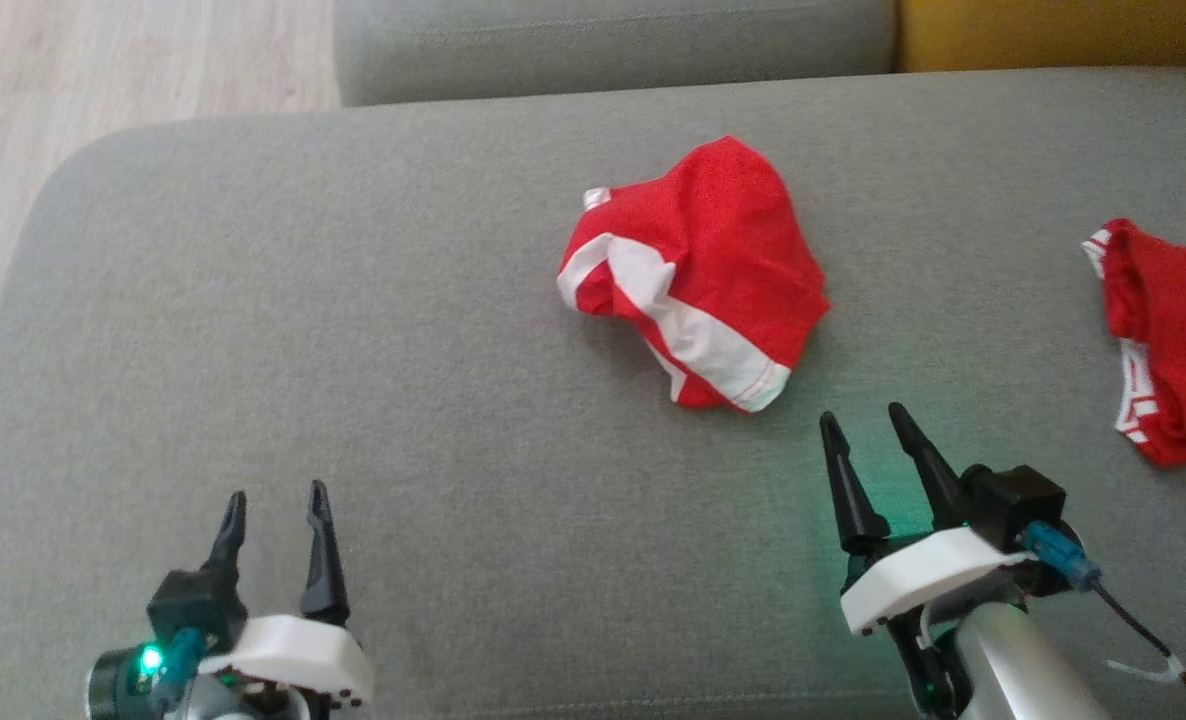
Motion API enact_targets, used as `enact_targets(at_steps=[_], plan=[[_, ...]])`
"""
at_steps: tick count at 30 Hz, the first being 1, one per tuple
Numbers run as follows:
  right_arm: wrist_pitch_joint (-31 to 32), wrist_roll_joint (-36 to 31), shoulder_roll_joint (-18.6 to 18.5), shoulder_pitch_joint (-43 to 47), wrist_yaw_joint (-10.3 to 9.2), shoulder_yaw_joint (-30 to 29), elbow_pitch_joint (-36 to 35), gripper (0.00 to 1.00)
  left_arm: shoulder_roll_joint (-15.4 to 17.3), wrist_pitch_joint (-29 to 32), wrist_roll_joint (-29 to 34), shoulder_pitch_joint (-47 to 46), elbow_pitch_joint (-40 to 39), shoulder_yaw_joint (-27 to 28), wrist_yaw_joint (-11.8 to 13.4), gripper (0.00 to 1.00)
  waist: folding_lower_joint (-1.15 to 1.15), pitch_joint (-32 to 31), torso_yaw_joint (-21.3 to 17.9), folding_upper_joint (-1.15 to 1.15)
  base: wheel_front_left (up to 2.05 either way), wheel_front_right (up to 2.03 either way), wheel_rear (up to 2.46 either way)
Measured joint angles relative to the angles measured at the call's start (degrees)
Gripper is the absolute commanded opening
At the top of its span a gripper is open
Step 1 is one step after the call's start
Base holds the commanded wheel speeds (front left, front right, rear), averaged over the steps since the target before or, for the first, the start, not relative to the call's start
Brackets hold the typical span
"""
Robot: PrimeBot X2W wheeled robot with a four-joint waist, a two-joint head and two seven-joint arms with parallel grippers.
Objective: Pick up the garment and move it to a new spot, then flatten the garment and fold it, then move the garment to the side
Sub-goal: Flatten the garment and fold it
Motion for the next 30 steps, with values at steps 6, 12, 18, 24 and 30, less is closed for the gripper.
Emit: enact_targets(at_steps=[6,12,18,24,30], plan=[[0.00,0.53,0.01,-1.17,0.00,0.85,1.88,1.00,0.00,0.00,-0.40,-0.61,0.00,-1.89,-0.01,1.00,0.00,1.84,2.39,0.00,0.00,0.00,0.00],[0.00,2.10,0.01,-4.50,0.00,0.94,4.98,1.00,-0.01,0.00,-0.40,-2.47,-0.01,-2.91,-0.01,1.00,0.00,4.44,5.77,0.00,0.00,0.00,0.00],[0.00,2.33,0.00,-6.12,0.00,0.26,6.61,1.00,-0.02,0.00,-0.40,-3.04,-0.14,-3.24,-0.01,1.00,0.00,6.56,7.41,0.00,0.00,0.00,0.00],[0.00,3.08,0.00,-7.06,0.00,0.20,6.94,0.35,-0.02,0.00,-0.40,-4.43,-0.71,-3.35,0.00,1.00,0.00,7.65,7.75,0.00,0.00,0.00,0.00],[0.00,2.90,0.00,-7.11,0.00,-0.19,4.85,0.00,-0.03,0.00,-0.40,-4.64,-0.78,-3.54,0.01,1.00,0.00,7.90,6.91,0.00,0.00,0.00,0.00]])
